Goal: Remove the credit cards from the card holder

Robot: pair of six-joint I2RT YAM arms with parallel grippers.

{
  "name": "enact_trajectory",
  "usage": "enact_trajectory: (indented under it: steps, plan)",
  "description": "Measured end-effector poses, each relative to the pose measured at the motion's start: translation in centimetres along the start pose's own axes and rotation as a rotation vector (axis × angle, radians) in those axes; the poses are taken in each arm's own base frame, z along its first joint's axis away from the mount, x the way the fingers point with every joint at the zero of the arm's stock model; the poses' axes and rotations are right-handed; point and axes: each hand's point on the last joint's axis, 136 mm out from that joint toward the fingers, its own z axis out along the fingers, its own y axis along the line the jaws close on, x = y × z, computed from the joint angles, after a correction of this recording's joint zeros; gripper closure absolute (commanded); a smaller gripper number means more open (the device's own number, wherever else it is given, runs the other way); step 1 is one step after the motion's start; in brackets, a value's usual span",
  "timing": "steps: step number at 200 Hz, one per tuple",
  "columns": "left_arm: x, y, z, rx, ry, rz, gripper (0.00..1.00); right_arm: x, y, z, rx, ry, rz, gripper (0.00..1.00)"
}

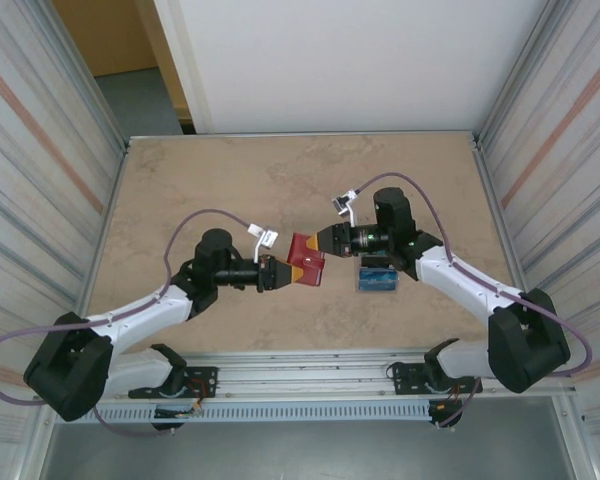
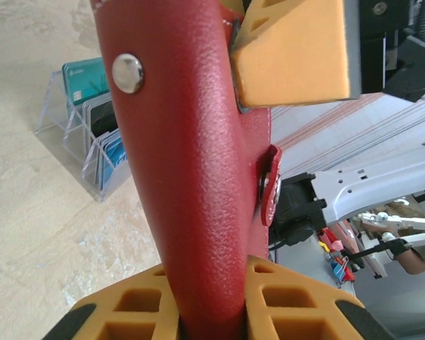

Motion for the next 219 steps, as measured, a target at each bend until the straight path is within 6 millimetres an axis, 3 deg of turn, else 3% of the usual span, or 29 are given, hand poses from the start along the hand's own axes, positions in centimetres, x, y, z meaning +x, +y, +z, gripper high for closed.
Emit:
enact_trajectory:
  steps: [19, 64, 118, 170, 219]
  plan:
    - [0.4, 0.4, 0.2, -0.029, 0.008, 0.002, 0.95, 0.2, -0.9, 0.2, 0.058, -0.006, 0.011, 0.47]
    - [2.1, 2.1, 0.5, -0.125, 0.053, -0.018, 1.00, 0.3, -2.9, 0.3, 0.189, -0.032, 0.017, 0.26]
    - [2.3, 4.3, 0.0, -0.243, 0.037, -0.019, 1.00, -0.3, -3.9, -1.1, 0.367, -0.129, -0.005, 0.25]
    - [1.6, 6.3, -1.3, -0.383, -0.024, 0.032, 1.00, -0.6, -3.9, -3.2, 0.534, -0.244, -0.043, 0.32]
    - [1.0, 7.4, -1.7, -0.451, -0.055, 0.055, 1.00, 1.1, -4.0, -2.7, 0.624, -0.239, -0.074, 0.42]
